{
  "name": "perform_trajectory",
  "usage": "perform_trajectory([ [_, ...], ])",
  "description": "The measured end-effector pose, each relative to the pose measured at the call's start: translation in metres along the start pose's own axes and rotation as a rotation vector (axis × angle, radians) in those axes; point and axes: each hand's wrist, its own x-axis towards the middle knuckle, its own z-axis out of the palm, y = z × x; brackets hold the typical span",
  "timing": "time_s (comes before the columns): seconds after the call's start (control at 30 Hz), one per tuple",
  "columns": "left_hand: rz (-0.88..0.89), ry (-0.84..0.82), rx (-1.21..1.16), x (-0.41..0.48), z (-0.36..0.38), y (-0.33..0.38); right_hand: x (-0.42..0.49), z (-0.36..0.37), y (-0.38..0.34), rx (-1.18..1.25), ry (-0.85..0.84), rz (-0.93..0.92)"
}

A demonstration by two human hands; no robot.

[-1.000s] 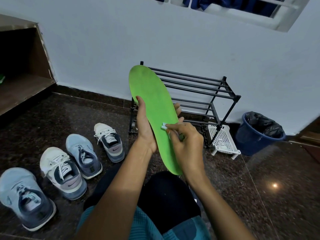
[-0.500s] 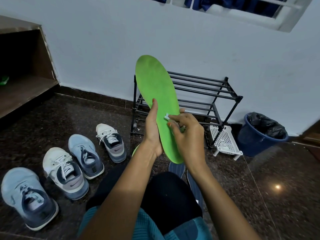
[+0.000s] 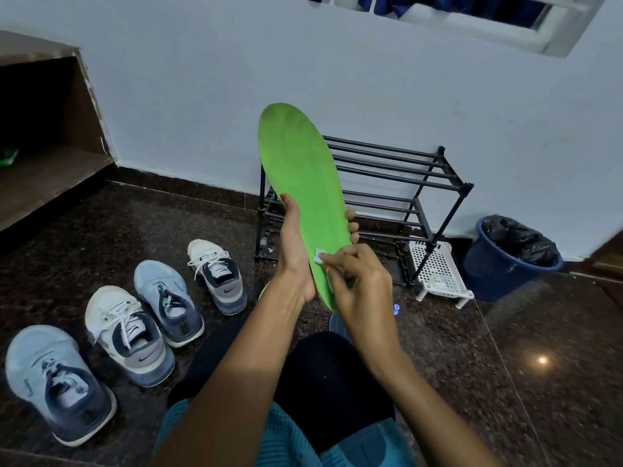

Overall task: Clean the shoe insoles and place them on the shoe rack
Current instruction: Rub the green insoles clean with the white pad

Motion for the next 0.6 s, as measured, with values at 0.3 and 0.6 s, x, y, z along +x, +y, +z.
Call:
perform_trajectory([
  [0.3,-0.005,0.050,0.072,-0.001,0.001,-0.003,0.009,0.004,0.006,-0.064,0.058,0.026],
  [0.6,-0.004,0.019,0.010,-0.002,0.001,-0.001,0.007,0.000,0.004,-0.073,0.052,0.012],
])
